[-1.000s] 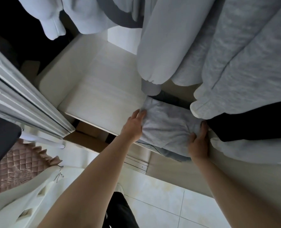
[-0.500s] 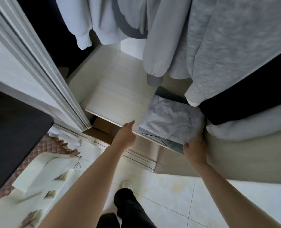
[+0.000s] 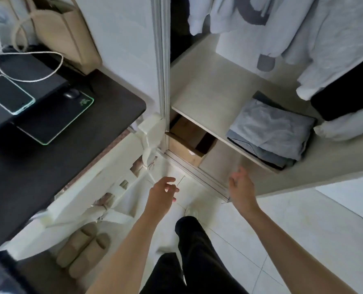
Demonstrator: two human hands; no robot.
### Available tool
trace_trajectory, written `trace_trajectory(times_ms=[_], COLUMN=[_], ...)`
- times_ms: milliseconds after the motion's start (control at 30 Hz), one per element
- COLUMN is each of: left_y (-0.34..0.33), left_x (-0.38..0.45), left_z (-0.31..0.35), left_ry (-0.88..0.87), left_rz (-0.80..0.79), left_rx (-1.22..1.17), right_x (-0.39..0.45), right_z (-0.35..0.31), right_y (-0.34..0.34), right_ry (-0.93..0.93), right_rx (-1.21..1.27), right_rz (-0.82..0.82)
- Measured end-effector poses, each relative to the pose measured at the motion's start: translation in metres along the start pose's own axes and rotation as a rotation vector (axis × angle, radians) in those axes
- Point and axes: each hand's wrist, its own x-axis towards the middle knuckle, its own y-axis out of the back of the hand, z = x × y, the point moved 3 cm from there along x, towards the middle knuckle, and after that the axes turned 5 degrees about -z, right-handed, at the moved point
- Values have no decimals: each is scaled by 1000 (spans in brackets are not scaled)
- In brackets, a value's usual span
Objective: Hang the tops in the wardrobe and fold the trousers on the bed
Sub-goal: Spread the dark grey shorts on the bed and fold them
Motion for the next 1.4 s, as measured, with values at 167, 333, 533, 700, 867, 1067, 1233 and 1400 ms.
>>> trace_trajectory(times_ms=[167,333,533,700,867,1067,1233,1400], left_y=[24,24,9,-60,-150,-247,-302,-336], left_x=[-88,-165,-269,-365,-448,-532,-594,-664], left_z=[-76,-128,-171,-217,-256,-316,-364,-432], left_ry=[135,224,290,388,550,690,744,768], left_rz=[184,300,716,1086,1325,1535,1632,1620], left_rx=[-150,-263,-514,-794,-1015,-1249,-1430,-1492], right_x=[-77,-141,-218,-279,-351,-472,-584,-685], right_z=[-38,-61,-70,-67,-45,5,58,114], right_y=[-64,-107,-148,-171,-196,-222,-252,-283], right_ry=[159,302,598,848,1006,1178,1303,1347], right_rx=[-10,-82,-296,-463,-589,-791,-939,-1051], right_rz=[-237,-503,-870,-1102,-1221,-1415,-1528,-1593])
